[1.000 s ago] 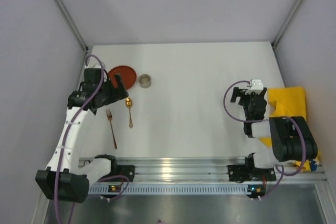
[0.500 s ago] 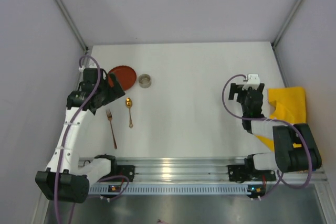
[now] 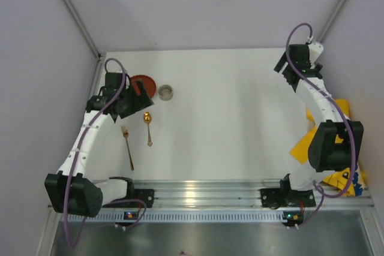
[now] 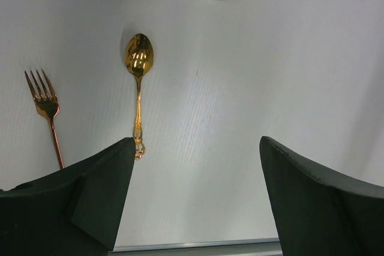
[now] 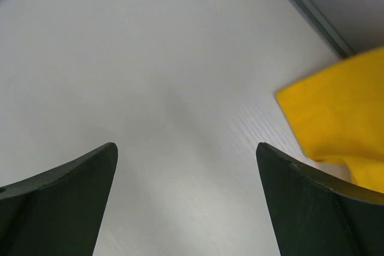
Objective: Set the dinner table for one person
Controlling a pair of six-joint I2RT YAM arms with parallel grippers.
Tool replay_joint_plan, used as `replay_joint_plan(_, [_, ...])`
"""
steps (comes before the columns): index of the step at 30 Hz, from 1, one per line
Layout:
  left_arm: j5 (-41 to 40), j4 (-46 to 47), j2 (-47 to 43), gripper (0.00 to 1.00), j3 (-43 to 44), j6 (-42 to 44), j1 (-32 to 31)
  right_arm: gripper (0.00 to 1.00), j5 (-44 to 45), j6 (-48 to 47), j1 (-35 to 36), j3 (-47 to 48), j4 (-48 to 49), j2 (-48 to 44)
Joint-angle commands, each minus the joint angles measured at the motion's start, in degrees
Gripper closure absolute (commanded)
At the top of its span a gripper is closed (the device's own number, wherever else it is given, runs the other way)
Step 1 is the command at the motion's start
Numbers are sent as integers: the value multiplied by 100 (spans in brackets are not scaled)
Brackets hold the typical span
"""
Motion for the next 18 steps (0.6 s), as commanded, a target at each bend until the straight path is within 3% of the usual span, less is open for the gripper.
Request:
replay_joint_plan(1, [222, 371, -31, 11, 55, 121, -147, 0, 871, 434, -545, -153, -2406, 338])
replay_joint_plan(12, [354, 389, 505, 13, 406, 218, -560, 0, 1776, 505, -1049, -611, -3005, 654])
replay_joint_plan(18, [319, 388, 585, 13, 504, 297, -736, 0, 1724, 453, -1410, -716, -2918, 1031])
